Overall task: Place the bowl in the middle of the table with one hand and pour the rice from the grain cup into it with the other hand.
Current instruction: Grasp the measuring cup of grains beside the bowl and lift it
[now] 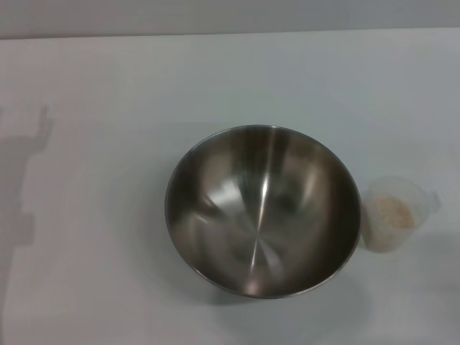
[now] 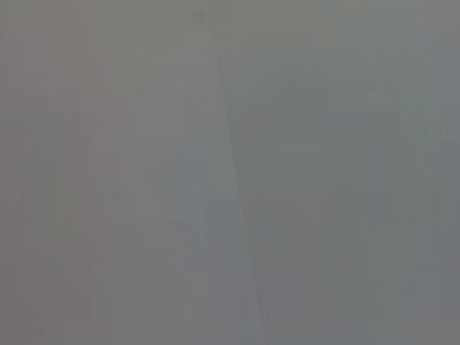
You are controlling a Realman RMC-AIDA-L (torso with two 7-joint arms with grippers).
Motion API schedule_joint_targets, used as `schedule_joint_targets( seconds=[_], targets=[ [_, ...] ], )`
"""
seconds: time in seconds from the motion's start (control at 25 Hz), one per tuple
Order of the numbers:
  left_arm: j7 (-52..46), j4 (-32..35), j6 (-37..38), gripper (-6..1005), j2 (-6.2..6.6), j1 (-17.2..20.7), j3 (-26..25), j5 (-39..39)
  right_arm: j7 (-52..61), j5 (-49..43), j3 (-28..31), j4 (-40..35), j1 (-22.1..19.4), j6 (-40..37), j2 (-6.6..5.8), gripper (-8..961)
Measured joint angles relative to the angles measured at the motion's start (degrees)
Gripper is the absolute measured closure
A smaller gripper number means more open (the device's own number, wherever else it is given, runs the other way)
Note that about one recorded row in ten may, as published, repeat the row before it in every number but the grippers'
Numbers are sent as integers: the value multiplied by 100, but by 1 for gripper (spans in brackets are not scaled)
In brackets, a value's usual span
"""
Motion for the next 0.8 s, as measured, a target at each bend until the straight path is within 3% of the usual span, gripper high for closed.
schedule_joint_targets(
  seconds=[0.8],
  targets=[
    [-7,153,-46,172,0,-13,74,-13,-44,0,-612,357,-449,-18,0,124]
  ],
)
